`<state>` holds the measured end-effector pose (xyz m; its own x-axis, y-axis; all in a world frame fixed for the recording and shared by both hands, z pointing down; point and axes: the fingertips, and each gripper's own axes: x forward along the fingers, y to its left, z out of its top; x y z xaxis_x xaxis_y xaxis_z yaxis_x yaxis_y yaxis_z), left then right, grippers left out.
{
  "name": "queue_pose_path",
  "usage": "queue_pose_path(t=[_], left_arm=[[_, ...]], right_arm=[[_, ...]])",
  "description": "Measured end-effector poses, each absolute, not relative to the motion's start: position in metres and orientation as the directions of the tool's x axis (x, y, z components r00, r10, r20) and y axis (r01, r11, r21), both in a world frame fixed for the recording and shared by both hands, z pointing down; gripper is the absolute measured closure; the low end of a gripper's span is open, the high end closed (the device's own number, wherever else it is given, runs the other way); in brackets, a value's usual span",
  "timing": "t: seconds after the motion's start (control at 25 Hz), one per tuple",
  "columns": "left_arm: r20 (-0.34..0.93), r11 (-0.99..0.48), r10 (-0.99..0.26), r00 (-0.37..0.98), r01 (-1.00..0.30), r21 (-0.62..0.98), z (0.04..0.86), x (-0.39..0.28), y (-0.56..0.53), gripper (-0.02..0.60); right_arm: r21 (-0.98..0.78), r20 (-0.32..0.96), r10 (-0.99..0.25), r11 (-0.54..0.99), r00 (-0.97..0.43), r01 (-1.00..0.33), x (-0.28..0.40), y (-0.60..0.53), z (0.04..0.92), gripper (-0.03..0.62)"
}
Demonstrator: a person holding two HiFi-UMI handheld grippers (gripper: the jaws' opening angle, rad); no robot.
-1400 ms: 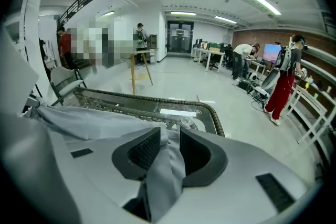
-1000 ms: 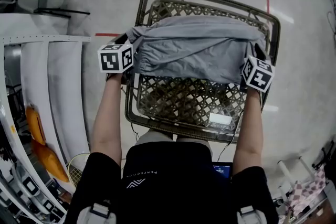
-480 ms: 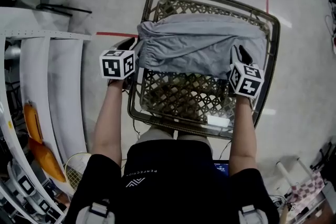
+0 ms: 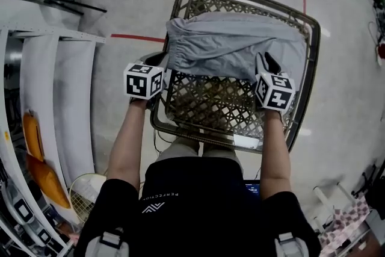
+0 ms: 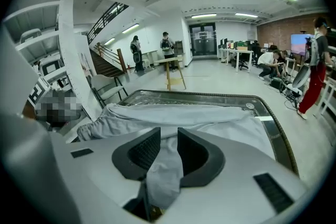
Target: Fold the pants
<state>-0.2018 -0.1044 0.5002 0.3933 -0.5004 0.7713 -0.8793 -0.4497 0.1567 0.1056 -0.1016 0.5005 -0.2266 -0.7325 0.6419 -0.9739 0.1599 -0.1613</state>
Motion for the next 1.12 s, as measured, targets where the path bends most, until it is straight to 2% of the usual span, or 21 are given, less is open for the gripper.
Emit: queue_pose_path(t=[0.64, 0.88, 1.12], left_arm=[[0.760, -0.400, -0.503, 0.411, -0.891, 0.216, 0.503, -0.239, -0.049, 0.565], [0.745, -0.386, -0.510, 0.430, -0.888, 0.248, 0.509, -0.228, -0.037, 0.565], [0.749, -0.377, -0.496, 0.439, -0.886, 0.269, 0.521, -0.231, -0.033, 0.565]], right_arm=[[-0.187, 0.619, -0.697, 0.317, -0.362, -0.930, 0.006, -0.098, 0.482, 0.493], [-0.205, 0.610, -0.654, 0.415, -0.448, -0.886, -0.035, -0.101, 0.486, 0.493], [-0.226, 0.616, -0.557, 0.552, -0.557, -0.802, -0.098, -0.093, 0.494, 0.493]])
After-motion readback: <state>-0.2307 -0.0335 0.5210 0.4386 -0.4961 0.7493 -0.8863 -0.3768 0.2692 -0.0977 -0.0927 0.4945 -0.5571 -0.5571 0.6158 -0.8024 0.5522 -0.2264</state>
